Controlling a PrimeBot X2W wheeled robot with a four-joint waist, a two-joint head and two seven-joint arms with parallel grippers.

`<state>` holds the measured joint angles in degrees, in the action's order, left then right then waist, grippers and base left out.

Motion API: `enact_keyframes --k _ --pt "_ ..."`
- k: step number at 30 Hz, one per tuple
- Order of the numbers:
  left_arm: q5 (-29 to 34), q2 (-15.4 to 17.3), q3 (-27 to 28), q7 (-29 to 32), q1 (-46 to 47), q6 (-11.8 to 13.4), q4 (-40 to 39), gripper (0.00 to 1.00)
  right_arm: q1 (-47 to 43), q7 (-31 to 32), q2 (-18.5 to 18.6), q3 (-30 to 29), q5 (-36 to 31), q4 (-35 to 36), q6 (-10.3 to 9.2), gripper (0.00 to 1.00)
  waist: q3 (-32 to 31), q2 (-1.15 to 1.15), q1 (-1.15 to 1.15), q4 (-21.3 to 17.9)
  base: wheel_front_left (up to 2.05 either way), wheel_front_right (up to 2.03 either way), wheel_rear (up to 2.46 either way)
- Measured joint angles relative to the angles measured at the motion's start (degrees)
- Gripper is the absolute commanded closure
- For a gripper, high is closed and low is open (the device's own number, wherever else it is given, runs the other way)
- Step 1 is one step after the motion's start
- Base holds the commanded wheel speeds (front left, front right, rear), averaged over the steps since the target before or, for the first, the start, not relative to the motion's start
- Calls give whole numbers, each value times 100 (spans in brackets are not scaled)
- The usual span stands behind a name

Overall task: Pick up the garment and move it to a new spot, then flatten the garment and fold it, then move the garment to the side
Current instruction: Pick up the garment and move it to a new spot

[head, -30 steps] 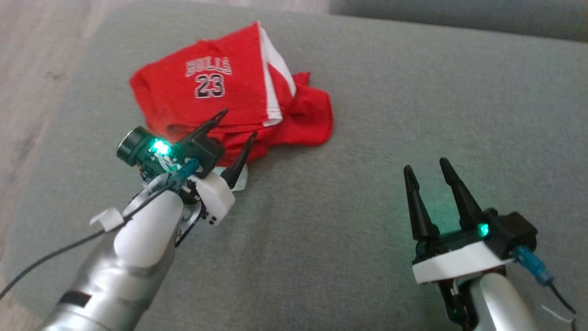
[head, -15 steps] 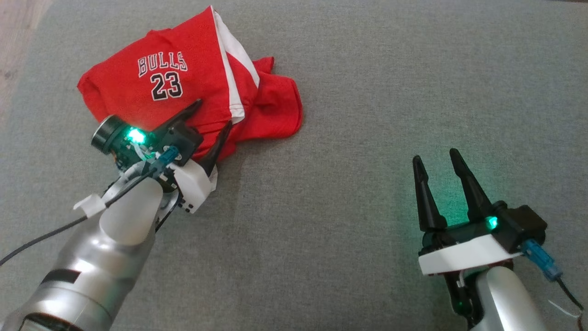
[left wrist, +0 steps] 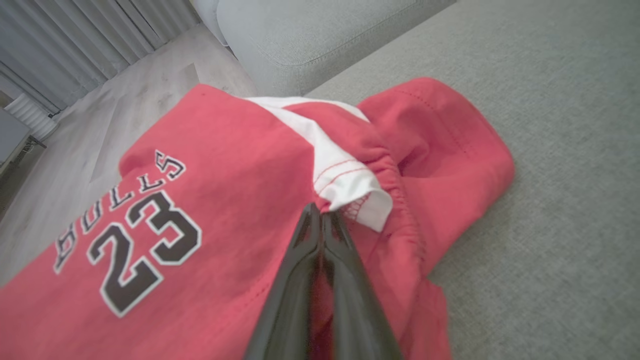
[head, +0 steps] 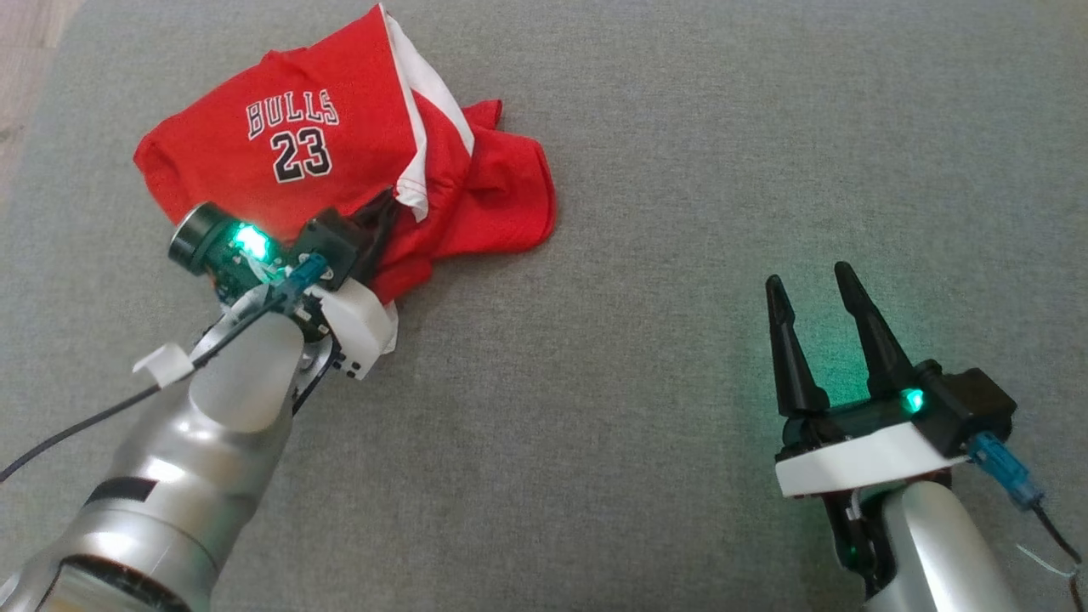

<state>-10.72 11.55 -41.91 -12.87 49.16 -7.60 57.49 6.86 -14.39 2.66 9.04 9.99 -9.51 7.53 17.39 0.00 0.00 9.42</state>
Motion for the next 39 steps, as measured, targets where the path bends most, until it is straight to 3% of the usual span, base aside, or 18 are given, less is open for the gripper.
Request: enact_keyframes --k 8,17,21,27,39 --pt "-302 8 255 -142 18 71 -437 100 -1 0 0 -3 9 -68 0 0 -179 0 0 37 0 0 0" --pt "-945 316 1304 -160 -191 113 -2579 100 -37 0 -1 -8 129 -118 0 0 -616 0 0 43 0 0 0" --pt "-1201 427 1477 -18 -248 111 -3376 100 -94 0 -1 -29 277 -126 0 0 -919 0 -1 -51 0 0 0" --pt "-1469 411 1343 746 -242 103 -4399 100 -169 0 -1 -21 469 -104 0 0 -1049 0 -1 -381 0 0 0" --pt "-1752 -43 1038 1562 204 238 -5050 100 24 0 -1 419 856 148 0 0 -873 0 1 -1361 0 0 0"
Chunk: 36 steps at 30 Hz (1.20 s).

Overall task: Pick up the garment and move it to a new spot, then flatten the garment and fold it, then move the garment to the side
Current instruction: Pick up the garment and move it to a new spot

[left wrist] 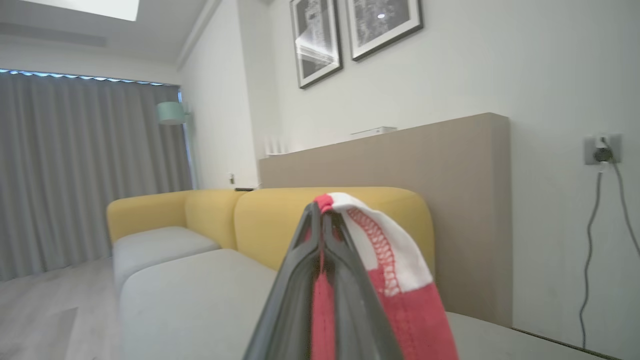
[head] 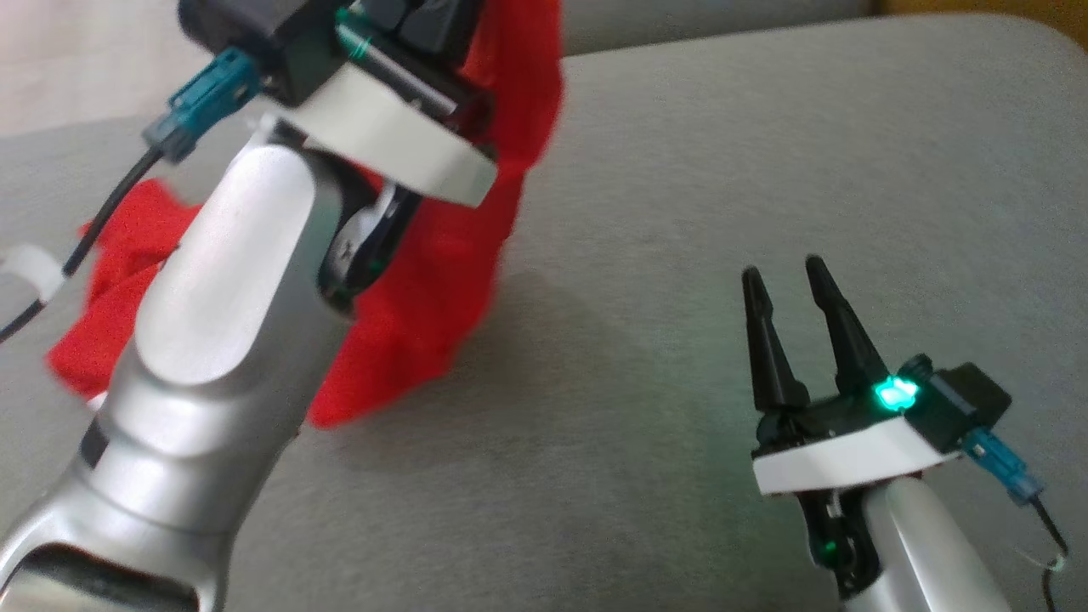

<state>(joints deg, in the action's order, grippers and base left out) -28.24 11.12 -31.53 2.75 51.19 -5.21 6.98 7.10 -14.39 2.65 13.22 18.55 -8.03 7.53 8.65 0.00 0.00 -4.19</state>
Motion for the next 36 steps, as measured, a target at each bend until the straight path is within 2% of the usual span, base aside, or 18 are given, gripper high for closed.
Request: enact_keyframes --k 8,10,12,16,17,18,19,24,30,36 --pt "82 -299 -74 75 627 76 650 100 186 -9 3 397 380 247 0 0 228 0 0 -975 0 0 0" --pt "229 -303 -83 -37 821 97 895 100 188 -9 7 500 457 287 0 0 282 0 0 -1222 0 0 0" --pt "268 -316 0 -171 963 230 1152 100 188 -10 7 649 508 315 0 0 324 0 0 -1457 0 0 0" --pt "417 -321 14 -428 1152 276 1674 100 191 -10 5 795 635 435 0 0 408 0 0 -1885 0 0 0" --pt "427 -347 11 -498 1197 294 1815 60 191 -10 8 803 659 454 0 0 432 0 0 -1967 0 0 0" --pt "458 -370 -9 -539 1237 281 1947 27 191 -10 7 824 675 465 0 0 458 0 0 -2036 0 0 0" --pt "458 -398 -53 -536 1277 203 2084 0 191 -10 7 838 676 471 0 0 488 0 0 -2093 0 0 0" --pt "400 -438 -598 -62 1284 -124 2731 0 190 -10 7 865 705 512 0 0 644 0 1 -2173 0 0 0" --pt "226 -254 -756 -103 1247 -188 2807 0 191 -10 7 843 751 521 0 0 664 0 0 -1997 0 0 0" --pt "198 0 -703 -464 1163 -165 2764 0 189 -10 7 670 643 452 0 0 544 0 -1 -1667 0 0 0"
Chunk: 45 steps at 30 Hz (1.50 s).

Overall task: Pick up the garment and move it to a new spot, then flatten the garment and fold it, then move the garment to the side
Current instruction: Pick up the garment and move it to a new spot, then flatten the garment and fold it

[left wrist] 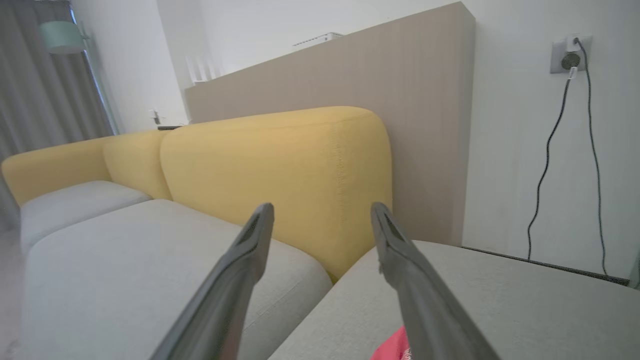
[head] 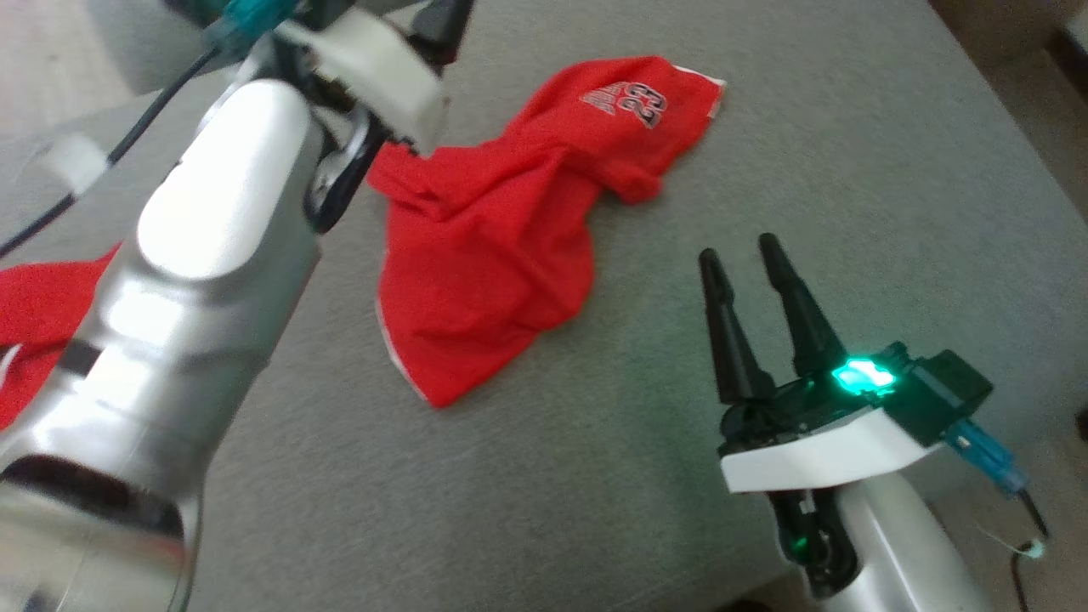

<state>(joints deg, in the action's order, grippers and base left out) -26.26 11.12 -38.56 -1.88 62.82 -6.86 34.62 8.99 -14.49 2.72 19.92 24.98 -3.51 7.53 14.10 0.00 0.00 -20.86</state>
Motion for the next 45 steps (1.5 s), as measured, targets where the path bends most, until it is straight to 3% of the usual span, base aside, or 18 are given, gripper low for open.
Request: enact_keyframes --k 6,14,18,22,27,31,37,45 --pt "-170 328 293 -566 -884 438 -321 0 -18 -15 0 -363 -304 -132 0 0 -197 0 0 520 0 0 0" --pt "-431 701 567 -1100 -3056 1127 -1058 0 -225 -16 -1 -906 -766 -246 0 0 -472 0 0 1424 0 0 0" --pt "-453 700 770 -1215 -4087 1639 -1435 0 -400 -16 -3 -1144 -942 -281 0 0 -582 0 -1 1872 0 0 0" --pt "-432 624 890 -1239 -4698 1812 -1680 0 -437 -16 -3 -1258 -1060 -299 0 0 -634 0 -1 2167 0 0 0" --pt "-2 242 1271 -1254 -5175 1793 -2369 0 -591 -16 -5 -1334 -1222 -314 0 0 -680 0 -1 2540 0 0 0" --pt "219 -62 1552 -1258 -5367 1707 -2432 0 -623 -16 -5 -1379 -1272 -318 0 0 -669 0 -1 2669 0 0 0" --pt "575 -365 1925 -1258 -5404 1334 -2399 0 -574 -16 -5 -1426 -1552 -342 0 0 -538 0 0 2717 0 0 0" --pt "891 -625 2157 -1258 -5354 1028 -2336 0 526 60 -2 -1380 -2365 -966 0 0 -336 0 0 2852 0 0 0"
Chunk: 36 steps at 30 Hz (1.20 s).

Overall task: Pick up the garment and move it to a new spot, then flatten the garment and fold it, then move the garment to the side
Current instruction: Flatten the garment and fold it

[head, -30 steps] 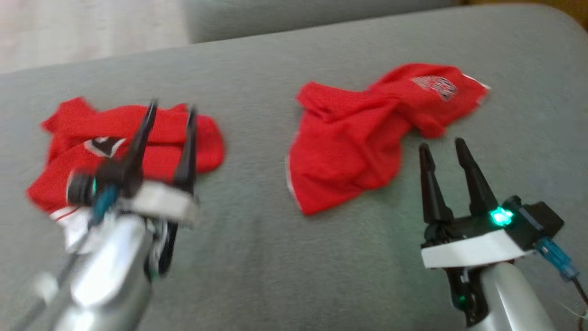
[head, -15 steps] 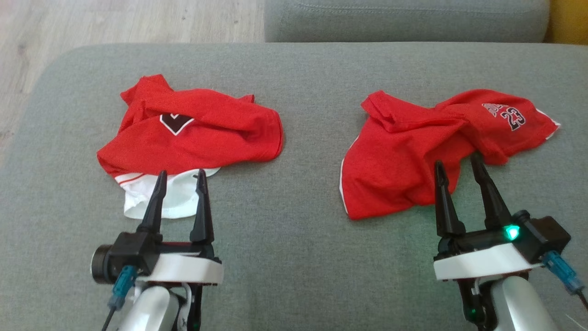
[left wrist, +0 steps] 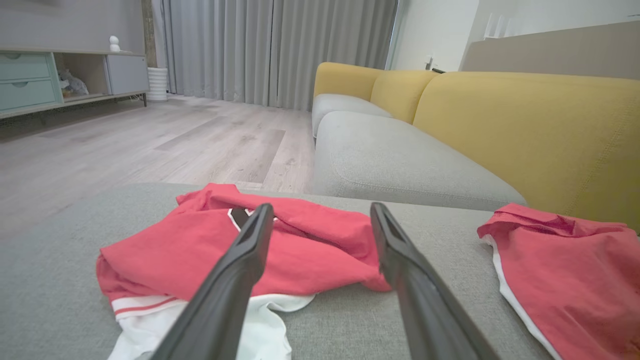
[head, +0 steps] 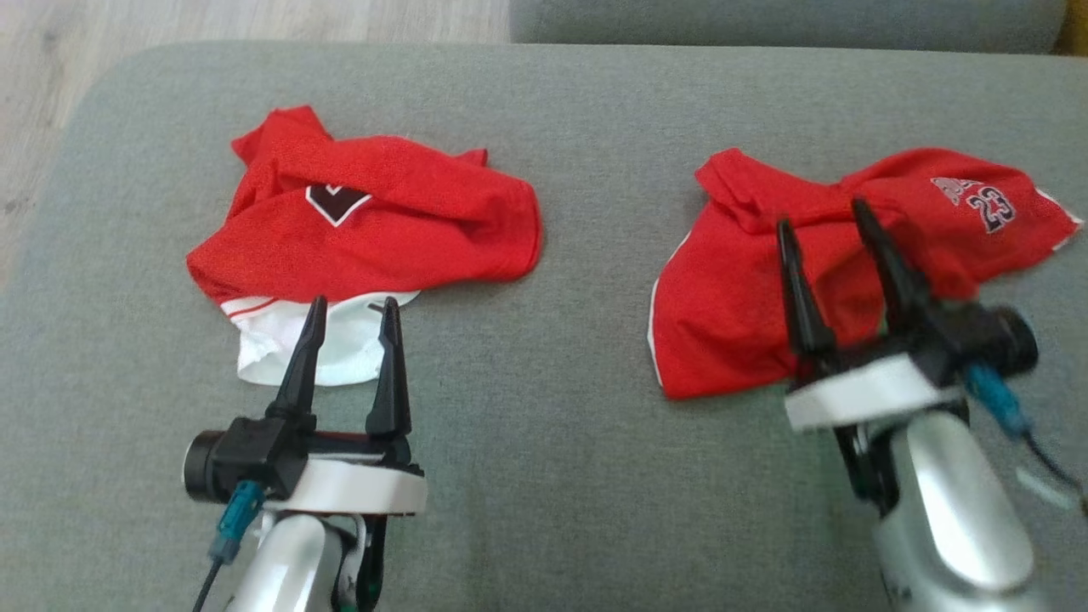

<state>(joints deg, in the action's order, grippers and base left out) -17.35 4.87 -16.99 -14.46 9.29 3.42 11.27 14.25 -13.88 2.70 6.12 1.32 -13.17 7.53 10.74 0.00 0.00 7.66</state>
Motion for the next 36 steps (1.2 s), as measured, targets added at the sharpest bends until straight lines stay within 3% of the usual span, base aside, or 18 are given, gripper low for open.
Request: enact_keyframes --k 9,17,18,19,20,30,36 --pt "134 -180 105 -9 180 -229 67 0 1192 1248 21 68 -739 -1452 0 0 211 0 0 256 0 0 0" --pt "172 -202 214 -16 188 -294 104 0 1750 1793 43 -213 -1458 -2315 0 0 325 0 0 383 0 0 0" --pt "172 -207 215 -16 188 -294 104 0 1781 1839 44 -264 -1508 -2421 0 25 327 0 1 385 0 0 0" --pt "176 -208 221 -16 188 -293 104 0 1805 1866 45 -298 -1540 -2512 0 90 326 0 0 381 0 0 0" --pt "180 -209 231 -16 187 -292 104 0 1819 1896 48 -305 -1597 -2574 0 100 325 0 0 364 0 0 0" --pt "385 -218 441 -18 141 -346 164 0 1901 891 51 -37 -892 -2550 0 100 173 0 0 -16 0 0 0" --pt "386 -218 442 -18 140 -348 181 0 2276 713 53 -88 -638 -2564 0 100 -23 0 -1 -67 0 0 0"
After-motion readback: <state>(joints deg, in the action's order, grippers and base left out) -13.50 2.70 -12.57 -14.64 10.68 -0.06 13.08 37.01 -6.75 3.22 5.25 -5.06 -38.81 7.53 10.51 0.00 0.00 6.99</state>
